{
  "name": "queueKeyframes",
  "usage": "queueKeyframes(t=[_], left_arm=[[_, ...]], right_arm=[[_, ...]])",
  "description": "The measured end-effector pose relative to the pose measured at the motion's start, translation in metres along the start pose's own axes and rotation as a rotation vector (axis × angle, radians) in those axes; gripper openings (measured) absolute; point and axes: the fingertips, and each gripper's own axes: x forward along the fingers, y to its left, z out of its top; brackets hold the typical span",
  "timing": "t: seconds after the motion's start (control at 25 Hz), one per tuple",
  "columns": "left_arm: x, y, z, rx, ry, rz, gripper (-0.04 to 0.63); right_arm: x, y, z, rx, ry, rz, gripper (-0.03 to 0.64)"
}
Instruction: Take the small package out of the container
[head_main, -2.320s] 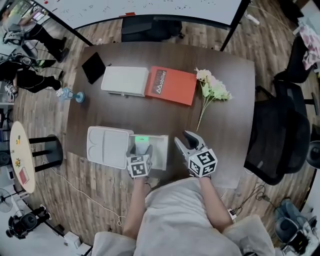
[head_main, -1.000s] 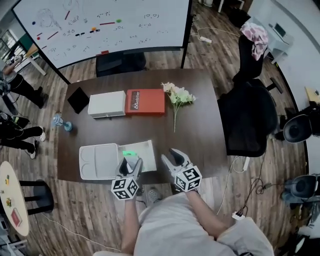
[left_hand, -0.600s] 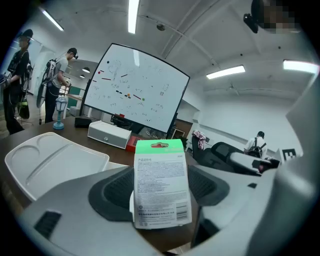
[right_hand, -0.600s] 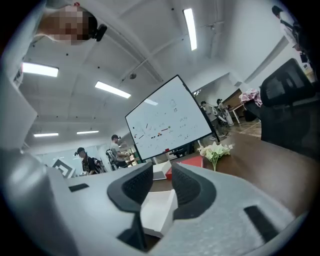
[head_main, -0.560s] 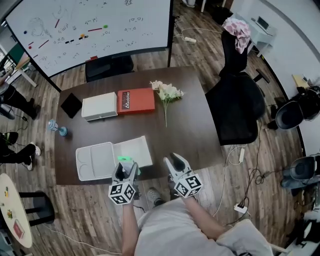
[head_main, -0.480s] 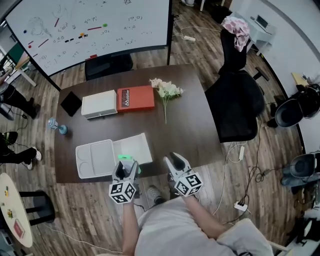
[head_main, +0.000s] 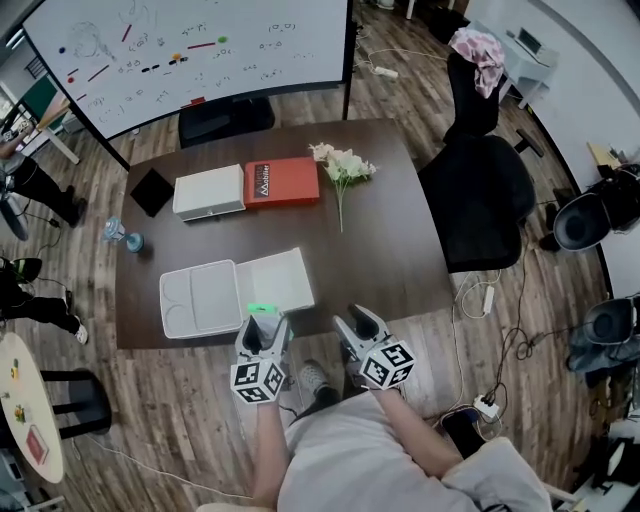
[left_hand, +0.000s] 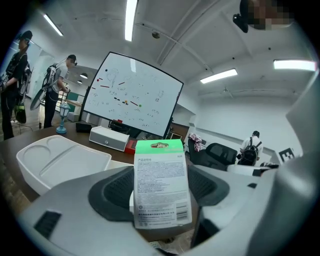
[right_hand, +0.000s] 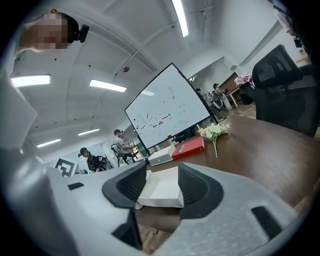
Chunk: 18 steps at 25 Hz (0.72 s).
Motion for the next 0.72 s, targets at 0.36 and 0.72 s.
queueKeyframes(t=[0.36,0.72], left_arm=[[-0.01,0.008,-0.009,0.009,0.032,-0.012,0.321],[-0.013,0.019,0.001,0.002,0.052,-0.015,0.321]], right_arm=[[0.021,0.029,-0.041,-0.09,0.115,0.045,0.312],[0.042,0.046,-0.046,-0.115,0.144,0.086,0.322]])
